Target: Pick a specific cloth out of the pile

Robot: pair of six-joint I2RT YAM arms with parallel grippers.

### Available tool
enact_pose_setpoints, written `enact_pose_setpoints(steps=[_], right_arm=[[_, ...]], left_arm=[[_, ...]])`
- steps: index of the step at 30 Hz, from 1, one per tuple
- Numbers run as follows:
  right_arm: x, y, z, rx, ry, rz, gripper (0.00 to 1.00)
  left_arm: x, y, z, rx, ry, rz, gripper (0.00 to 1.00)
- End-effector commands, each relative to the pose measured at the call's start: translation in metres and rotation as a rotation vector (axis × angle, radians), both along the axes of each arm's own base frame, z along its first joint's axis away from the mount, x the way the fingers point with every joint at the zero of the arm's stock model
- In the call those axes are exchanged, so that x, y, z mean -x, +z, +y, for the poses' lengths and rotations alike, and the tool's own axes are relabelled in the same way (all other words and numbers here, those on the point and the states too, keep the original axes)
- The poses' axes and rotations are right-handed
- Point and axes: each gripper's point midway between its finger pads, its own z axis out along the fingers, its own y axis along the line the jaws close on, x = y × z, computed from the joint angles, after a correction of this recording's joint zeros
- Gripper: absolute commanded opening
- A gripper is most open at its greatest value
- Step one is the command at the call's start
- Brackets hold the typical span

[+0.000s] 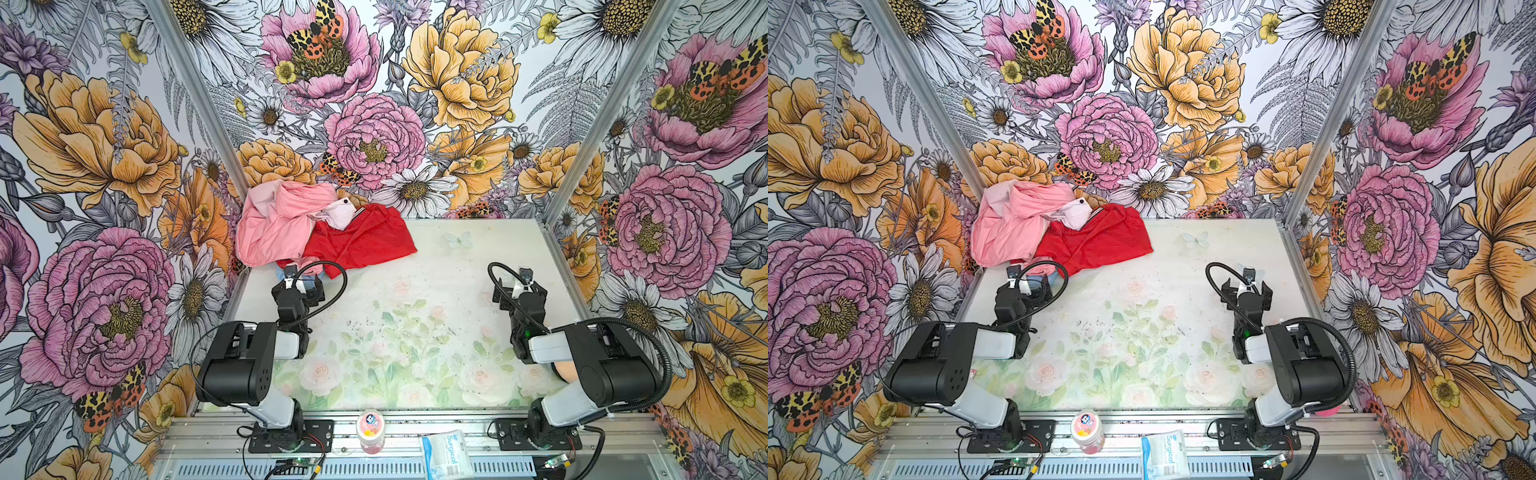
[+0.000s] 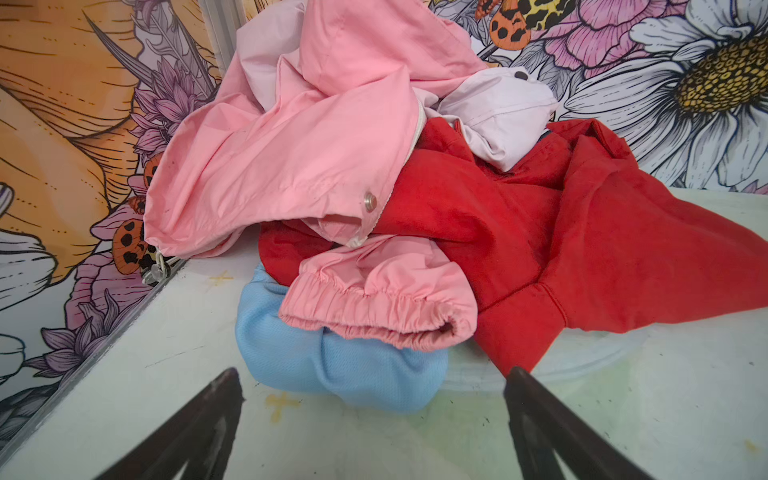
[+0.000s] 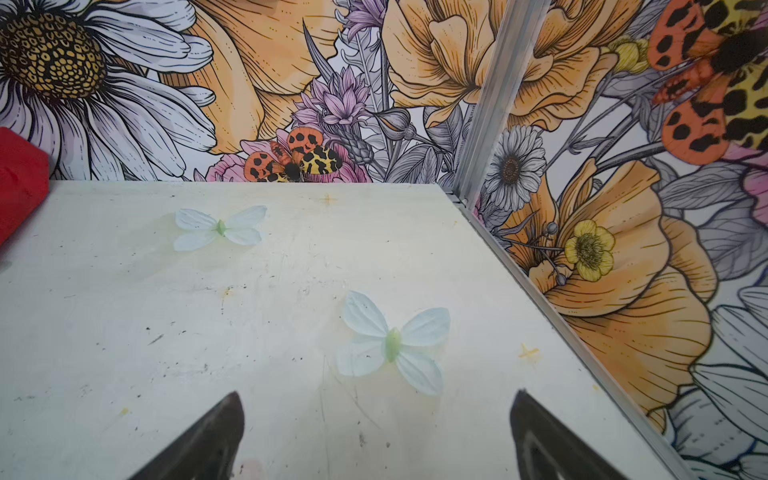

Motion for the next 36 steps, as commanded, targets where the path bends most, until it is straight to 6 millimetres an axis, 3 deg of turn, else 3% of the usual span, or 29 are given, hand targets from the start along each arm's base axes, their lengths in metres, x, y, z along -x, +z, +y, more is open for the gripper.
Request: enact_pose_setpoints(steps=[1,18,24,26,28,29,31,33,35,36], right_arm=[[-0.004,0.012,-0.003,-0.008,-0.015,-0.043,1.00],[-0.004,0.012,-0.003,-0.009,-0.017,-0.042,0.99],[-0.014,0.006,-0.003,-0.067,0.048,0.010,0.99],[-0.010,0.015,0.010,-0.027,0.102,-0.022,0.99],[0.012,0.036,0.012,0.019,0.075,-0.127,0.99],[0.028,0.054,0.016,0.079,0.022,-0.174,0.99],[0.043,0.089,0.048,0.141,0.064,-0.205,1.00],[0.045,0.125,0.094,0.032,0.262,-0.178,0.99],[0.043,0.145,0.125,-0.167,0.377,-0.143,1.00],[0.042,0.146,0.143,-0.224,0.435,-0.118,0.99]], left_arm=[[-0.005,0.012,-0.004,0.021,-0.027,-0.032,0.99],[-0.005,0.012,-0.003,0.031,-0.035,-0.034,0.99],[-0.002,0.013,-0.008,0.023,-0.060,-0.047,0.99],[0.011,0.034,-0.017,-0.013,-0.084,-0.115,0.99],[0.029,0.060,-0.020,-0.070,-0.012,-0.163,0.99],[0.041,0.075,-0.028,-0.103,0.001,-0.202,0.99],[0.060,0.099,-0.045,-0.136,0.023,-0.239,0.99],[0.074,0.119,-0.049,-0.119,0.087,-0.231,0.99],[0.083,0.132,-0.038,-0.009,0.157,-0.230,0.99],[0.083,0.129,-0.030,0.037,0.181,-0.183,0.99]])
